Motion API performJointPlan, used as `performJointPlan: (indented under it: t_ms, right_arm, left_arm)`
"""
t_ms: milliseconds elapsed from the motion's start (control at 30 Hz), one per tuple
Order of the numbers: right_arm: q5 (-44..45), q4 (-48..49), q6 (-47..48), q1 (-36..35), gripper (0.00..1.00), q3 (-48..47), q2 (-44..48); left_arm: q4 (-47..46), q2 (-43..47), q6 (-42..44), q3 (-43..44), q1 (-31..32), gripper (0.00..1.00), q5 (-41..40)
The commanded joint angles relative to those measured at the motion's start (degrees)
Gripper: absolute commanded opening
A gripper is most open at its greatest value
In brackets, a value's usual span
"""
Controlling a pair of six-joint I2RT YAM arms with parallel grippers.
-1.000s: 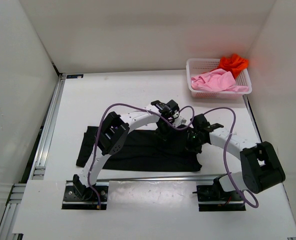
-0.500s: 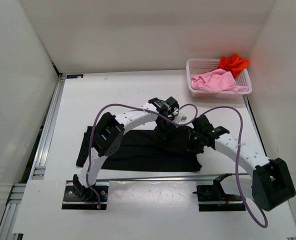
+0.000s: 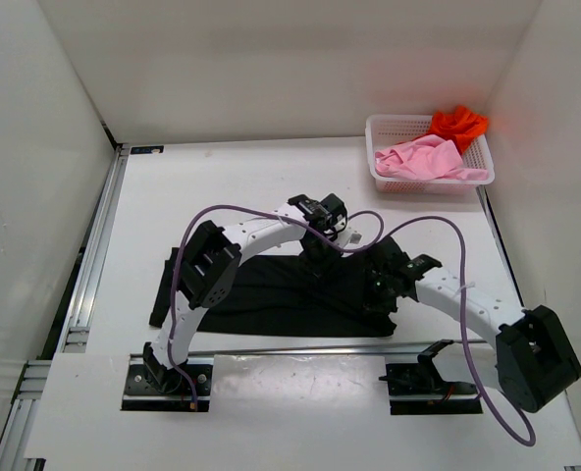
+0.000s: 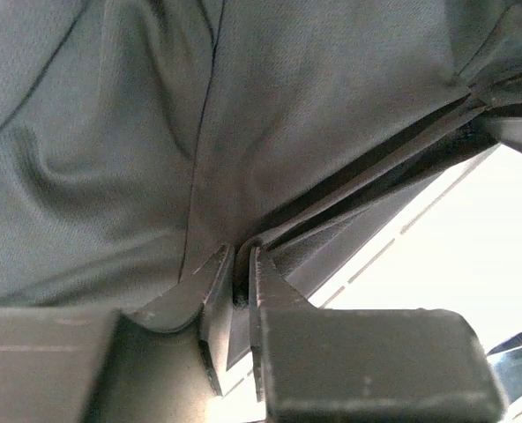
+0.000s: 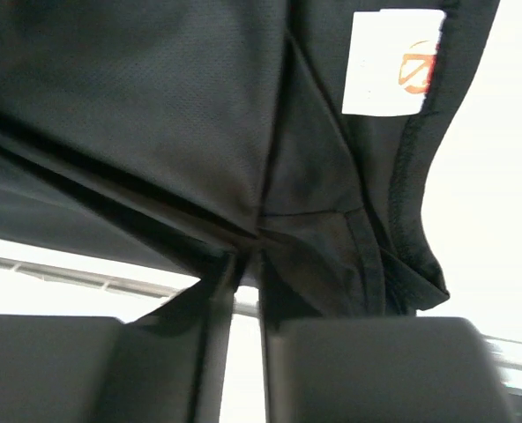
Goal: Fold and stack the t-shirts
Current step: Fold the other side of the tshirt into a rectangle
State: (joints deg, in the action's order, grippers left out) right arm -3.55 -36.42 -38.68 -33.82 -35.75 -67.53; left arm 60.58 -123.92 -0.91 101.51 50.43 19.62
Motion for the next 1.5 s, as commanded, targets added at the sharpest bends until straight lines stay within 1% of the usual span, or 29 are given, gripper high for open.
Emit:
performJointPlan:
  t_ms: [0, 67, 100, 167, 200, 333, 467, 533, 567, 633, 667, 700, 800, 833, 867, 933, 967, 1000, 1067, 1133, 1200, 1267, 1300, 1367, 1400, 1433, 1467]
  right_arm:
    - [0.1, -0.6, 0.8, -0.4, 0.24, -0.5, -1.3]
    - [-0.4, -0.6, 1.9, -0.4, 0.24, -0.6, -1.3]
    - [-0.9, -0.6, 1.9, -0.4, 0.22, -0.6, -0.6]
    - [-1.5, -0.6, 2.5, -0.4, 0.21, -0.6, 1.1]
    - [-1.5, -0.6, 2.5, -0.4, 0.21, -0.6, 1.1]
    - [-2.0, -0.6, 3.0, -0.4, 0.21, 0.0, 3.1]
    - [-4.0, -1.1, 6.7, -0.4, 0.22, 0.0, 5.4]
    - [-7.9, -1.1, 9.2, -0.4, 0.27, 0.0, 6.9]
    - [-9.0, -1.1, 11.5, -0.4, 0.35, 0.0, 6.9]
    - [-11.2, -1.7, 12.9, -0.4, 0.43, 0.5, 8.7]
    - [-11.9, -2.3, 13.5, -0.4, 0.49, 0.5, 9.3]
    - [-12.4, -2.9, 14.8, -0.4, 0.52, 0.5, 9.9]
    - [-12.4, -2.2, 15.4, -0.4, 0.53, 0.5, 13.1]
    - [-10.8, -1.3, 14.6, -0.4, 0.53, 0.5, 13.1]
    - [-10.8, 1.2, 14.6, -0.4, 0.51, 0.5, 13.6]
    - [-9.7, 4.2, 12.5, -0.4, 0.35, 0.0, 12.6]
    - [-9.1, 5.6, 11.8, -0.4, 0.27, 0.0, 11.9]
    - [-7.7, 8.8, 11.0, -0.4, 0.14, 0.0, 10.1]
    - [-7.2, 11.6, 11.0, -0.4, 0.07, -0.5, 7.5]
    - [-8.6, 14.4, 11.0, -0.4, 0.03, -1.3, 2.8]
    - [-9.1, 15.6, 11.0, -0.9, 0.03, -2.6, -1.5]
    - [-9.1, 15.6, 11.6, -1.4, 0.0, -2.6, -5.0]
    - [-7.9, 14.9, 11.6, -1.4, 0.0, -2.6, -6.0]
    - [-7.4, 12.5, 12.1, -1.4, 0.0, -1.9, -7.4]
    - [-7.3, 12.5, 12.1, -1.4, 0.0, -0.7, -7.4]
    - [-6.7, 11.8, 12.1, -1.4, 0.0, 0.1, -7.4]
    - [-6.0, 11.8, 11.5, -1.4, 0.0, 0.6, -7.4]
  left_arm:
    - [1.4, 1.5, 0.9, -0.9, 0.3, 0.26, 0.2]
    - [1.4, 2.0, 0.9, -1.4, 0.3, 0.26, 0.8]
    - [1.4, 2.5, 0.9, -1.4, 0.3, 0.3, 1.4]
    - [1.4, 2.5, 0.9, -2.0, 0.3, 0.35, 2.0]
    - [1.4, 3.1, 0.9, -2.5, 0.3, 0.41, 2.5]
    - [1.4, 3.6, 0.9, -3.3, 0.3, 0.49, 4.4]
    - [2.5, 4.2, 0.9, -5.1, 0.3, 0.49, 7.5]
    - [4.6, 4.2, 0.9, -5.1, 0.3, 0.49, 8.7]
    - [5.2, 4.2, 0.9, -5.6, 0.3, 0.49, 9.5]
    - [5.9, 4.2, 0.9, -6.1, 0.3, 0.49, 10.2]
    - [5.9, 4.2, 0.9, -6.2, 0.3, 0.5, 10.2]
    - [6.5, 4.2, 0.9, -6.7, 0.3, 0.55, 10.7]
    - [7.2, 5.3, 0.9, -6.7, 0.3, 0.58, 10.7]
    - [7.2, 5.3, 0.9, -6.7, 0.3, 0.6, 10.7]
    - [8.0, 5.8, 0.9, -6.7, 0.3, 0.61, 10.7]
    - [8.5, 6.5, 0.9, -6.7, 0.3, 0.61, 11.2]
    - [9.0, 7.3, 0.9, -6.7, 0.3, 0.62, 11.2]
    - [9.9, 7.3, 0.9, -6.7, 0.3, 0.62, 11.2]
    - [11.0, 9.4, 0.9, -7.2, -1.3, 0.62, 12.0]
    - [12.4, 10.9, 0.9, -7.9, -3.1, 0.62, 13.6]
    - [12.9, 13.3, 0.9, -9.8, -7.1, 0.62, 14.2]
    - [12.9, 14.7, 0.9, -11.7, -10.6, 0.62, 14.7]
    - [12.9, 15.2, 0.9, -13.3, -14.8, 0.62, 14.7]
    - [12.4, 16.1, 0.9, -14.8, -19.4, 0.63, 14.7]
    - [10.8, 17.6, 0.9, -16.8, -24.2, 0.63, 14.1]
    - [9.3, 18.4, 0.9, -17.9, -26.6, 0.63, 13.4]
    - [7.3, 19.2, 0.9, -19.2, -29.0, 0.63, 10.5]
